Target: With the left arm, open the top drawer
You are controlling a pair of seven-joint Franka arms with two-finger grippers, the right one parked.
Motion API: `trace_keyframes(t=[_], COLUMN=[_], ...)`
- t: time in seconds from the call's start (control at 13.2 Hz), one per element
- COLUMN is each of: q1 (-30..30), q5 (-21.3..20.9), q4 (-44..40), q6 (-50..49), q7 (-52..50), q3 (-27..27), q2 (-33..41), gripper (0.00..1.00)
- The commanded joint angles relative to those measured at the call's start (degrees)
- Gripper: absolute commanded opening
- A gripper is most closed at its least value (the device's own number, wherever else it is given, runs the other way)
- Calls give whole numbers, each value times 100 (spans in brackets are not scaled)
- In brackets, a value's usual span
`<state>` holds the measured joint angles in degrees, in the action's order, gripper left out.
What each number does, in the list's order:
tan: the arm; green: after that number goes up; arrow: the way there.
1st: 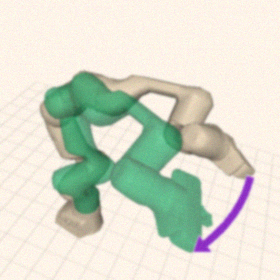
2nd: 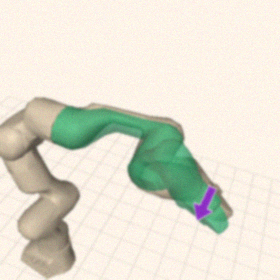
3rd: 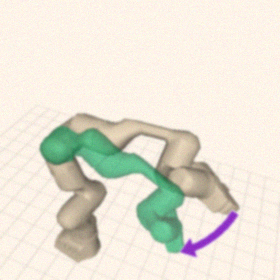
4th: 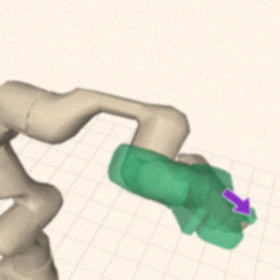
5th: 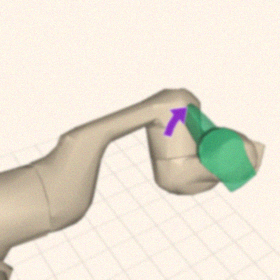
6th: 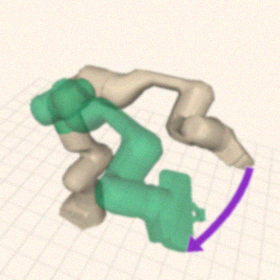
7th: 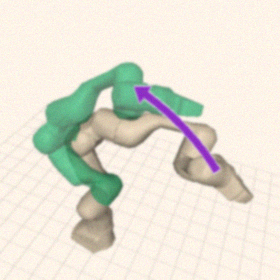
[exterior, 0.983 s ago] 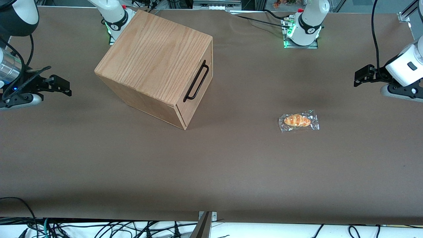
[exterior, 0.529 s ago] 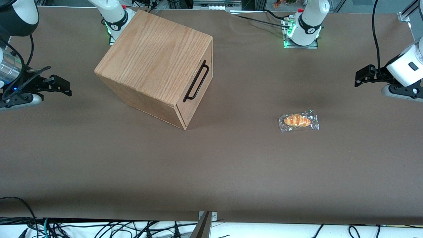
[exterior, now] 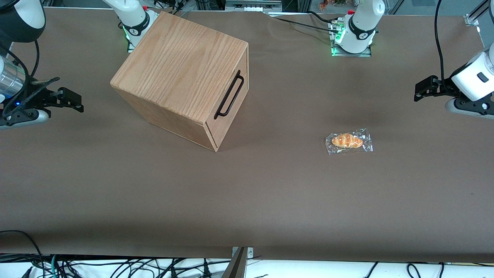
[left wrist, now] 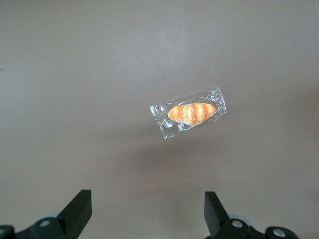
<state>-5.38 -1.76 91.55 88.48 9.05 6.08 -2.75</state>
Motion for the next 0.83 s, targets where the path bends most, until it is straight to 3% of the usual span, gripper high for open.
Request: trace_keyframes(t=[0.0,0.08,0.3,0.53,0.76], q1=[2,2,151,563,897], q5=[-124,-54,797,1176,2475], q4=[3,-6,-15,-110,-261], q6=[11,3,11,81,177], q7=[-71,-62,-132,-273,-290], q3=[25,34,112,402,403], q2=[-67,-155,-488,-927,-1438], gripper=[100,100,100,100,100])
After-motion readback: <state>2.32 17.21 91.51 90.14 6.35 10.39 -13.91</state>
